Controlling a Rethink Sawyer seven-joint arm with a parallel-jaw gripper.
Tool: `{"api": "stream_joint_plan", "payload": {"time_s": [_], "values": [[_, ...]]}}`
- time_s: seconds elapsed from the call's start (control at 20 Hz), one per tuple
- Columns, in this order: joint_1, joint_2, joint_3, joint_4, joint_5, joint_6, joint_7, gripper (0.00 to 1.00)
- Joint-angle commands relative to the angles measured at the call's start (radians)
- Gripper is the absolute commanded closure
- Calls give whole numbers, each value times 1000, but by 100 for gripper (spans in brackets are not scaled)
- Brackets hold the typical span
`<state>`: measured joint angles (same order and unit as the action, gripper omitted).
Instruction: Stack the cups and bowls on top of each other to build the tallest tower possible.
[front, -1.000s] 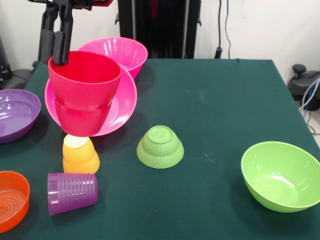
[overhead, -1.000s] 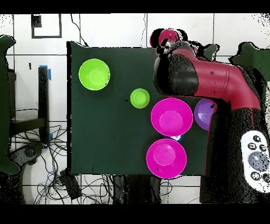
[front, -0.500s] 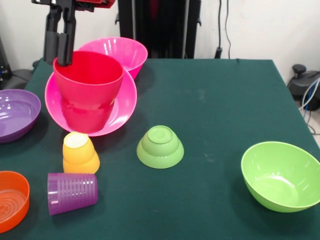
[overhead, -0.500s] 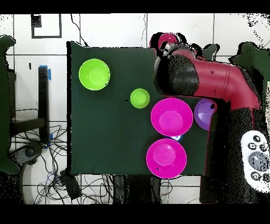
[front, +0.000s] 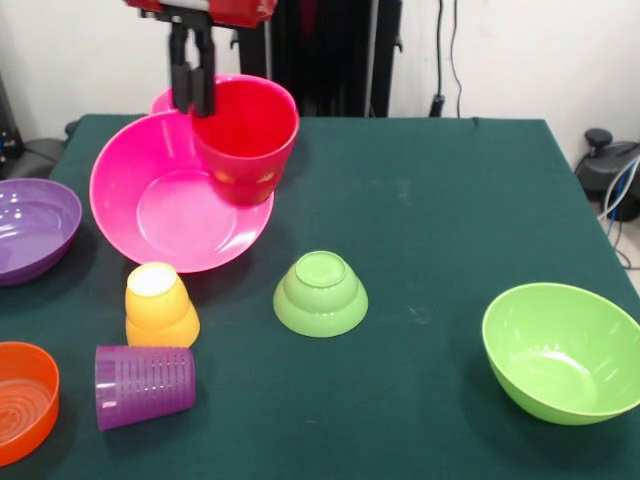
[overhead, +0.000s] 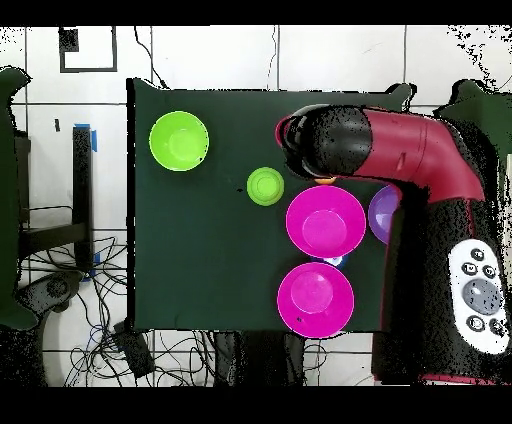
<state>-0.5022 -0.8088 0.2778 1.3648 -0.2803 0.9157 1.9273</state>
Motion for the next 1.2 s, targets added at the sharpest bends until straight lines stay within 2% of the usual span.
{"api": "stream_joint_plan", "payload": {"time_s": [0.05,0.1,0.15,0.35,0.45,0.5,0.55,0.7,1.2], "values": [[40,91,45,-77,-10,350,-123,100],[42,96,46,-89,-16,390,-127,100],[49,109,45,-126,-35,478,-125,0],[70,176,55,-268,-82,841,-152,0],[74,198,65,-322,-105,927,-169,0],[74,206,70,-340,-112,929,-177,0],[75,218,71,-363,-103,882,-154,0],[71,223,77,-377,-112,890,-157,0],[69,201,59,-304,-98,789,-162,0]]}}
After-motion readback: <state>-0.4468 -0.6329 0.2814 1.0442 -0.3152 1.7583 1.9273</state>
